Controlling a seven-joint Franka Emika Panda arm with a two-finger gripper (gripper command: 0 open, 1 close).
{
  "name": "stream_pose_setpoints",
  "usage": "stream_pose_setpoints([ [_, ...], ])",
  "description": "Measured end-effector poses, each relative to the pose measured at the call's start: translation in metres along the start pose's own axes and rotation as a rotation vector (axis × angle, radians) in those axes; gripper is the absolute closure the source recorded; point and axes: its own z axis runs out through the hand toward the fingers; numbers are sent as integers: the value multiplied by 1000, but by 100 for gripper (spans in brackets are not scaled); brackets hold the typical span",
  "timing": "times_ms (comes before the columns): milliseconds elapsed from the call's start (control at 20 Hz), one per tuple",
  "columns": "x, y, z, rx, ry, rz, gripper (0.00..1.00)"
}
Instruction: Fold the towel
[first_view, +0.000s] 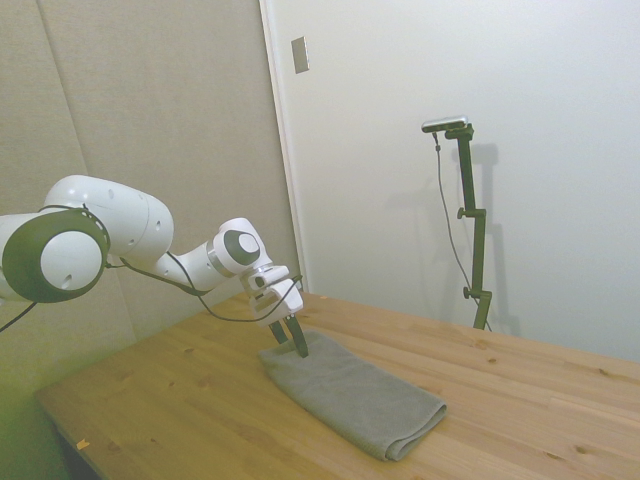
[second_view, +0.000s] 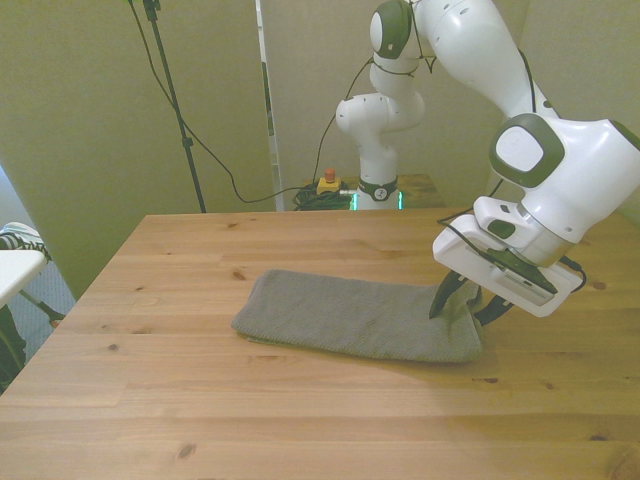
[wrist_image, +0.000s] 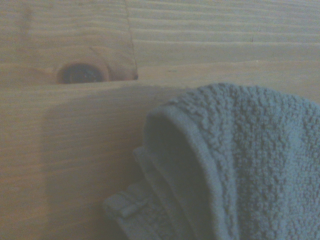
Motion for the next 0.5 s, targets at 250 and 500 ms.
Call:
stream_pose_setpoints([
  [250, 2, 2, -4, 6, 2, 4, 100],
  [500, 10, 12, -18, 39, -4, 21, 100],
])
